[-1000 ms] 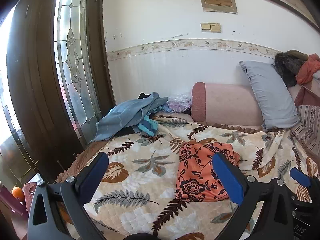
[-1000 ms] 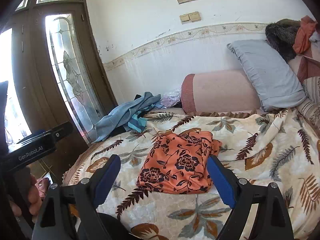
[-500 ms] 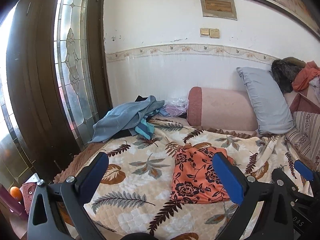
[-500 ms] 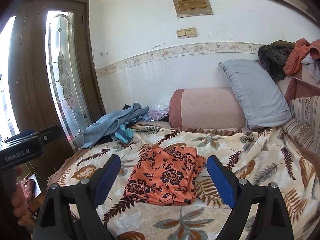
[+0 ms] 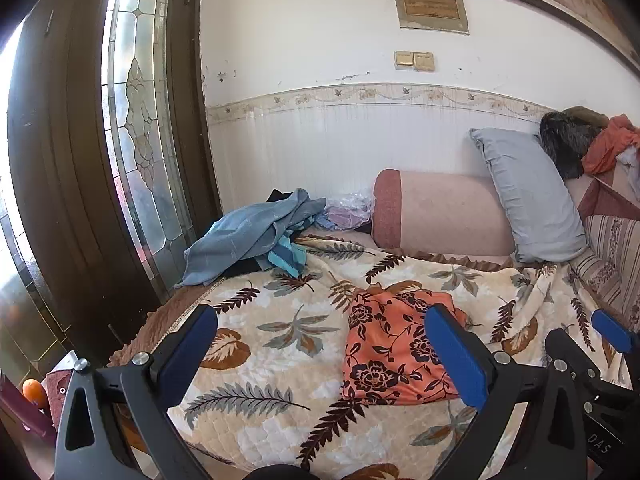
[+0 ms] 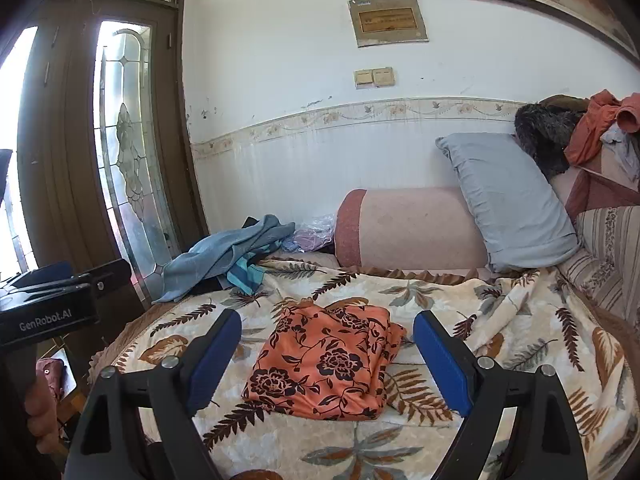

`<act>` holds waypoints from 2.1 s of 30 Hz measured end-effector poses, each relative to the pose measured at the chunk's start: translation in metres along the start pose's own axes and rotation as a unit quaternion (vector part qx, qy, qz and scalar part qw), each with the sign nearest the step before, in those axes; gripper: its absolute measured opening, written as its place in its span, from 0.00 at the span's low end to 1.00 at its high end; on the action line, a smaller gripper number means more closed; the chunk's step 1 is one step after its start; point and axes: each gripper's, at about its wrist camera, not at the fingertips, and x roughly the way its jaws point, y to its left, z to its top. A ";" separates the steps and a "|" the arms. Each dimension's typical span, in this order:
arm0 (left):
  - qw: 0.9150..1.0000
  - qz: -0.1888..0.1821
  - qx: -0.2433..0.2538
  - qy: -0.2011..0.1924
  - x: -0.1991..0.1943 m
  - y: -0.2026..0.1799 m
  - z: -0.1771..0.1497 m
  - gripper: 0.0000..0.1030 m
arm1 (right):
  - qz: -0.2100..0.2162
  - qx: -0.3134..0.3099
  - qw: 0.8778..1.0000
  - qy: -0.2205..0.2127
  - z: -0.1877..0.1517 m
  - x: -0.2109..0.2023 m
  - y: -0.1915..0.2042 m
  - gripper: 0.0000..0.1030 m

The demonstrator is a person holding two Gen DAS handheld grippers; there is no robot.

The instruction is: Fold small clothes

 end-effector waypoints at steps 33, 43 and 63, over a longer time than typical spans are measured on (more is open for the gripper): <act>0.999 -0.037 0.019 0.013 0.015 0.002 -0.009 1.00 | 0.011 -0.003 0.999 0.031 -0.011 0.018 0.006 0.87; 0.999 -0.049 0.012 0.021 0.020 0.004 -0.011 1.00 | 0.016 -0.003 0.999 0.039 -0.013 0.023 0.009 0.87; 0.997 -0.071 0.020 0.021 0.027 0.002 -0.010 1.00 | 0.017 -0.016 0.999 0.041 -0.011 0.034 0.016 0.87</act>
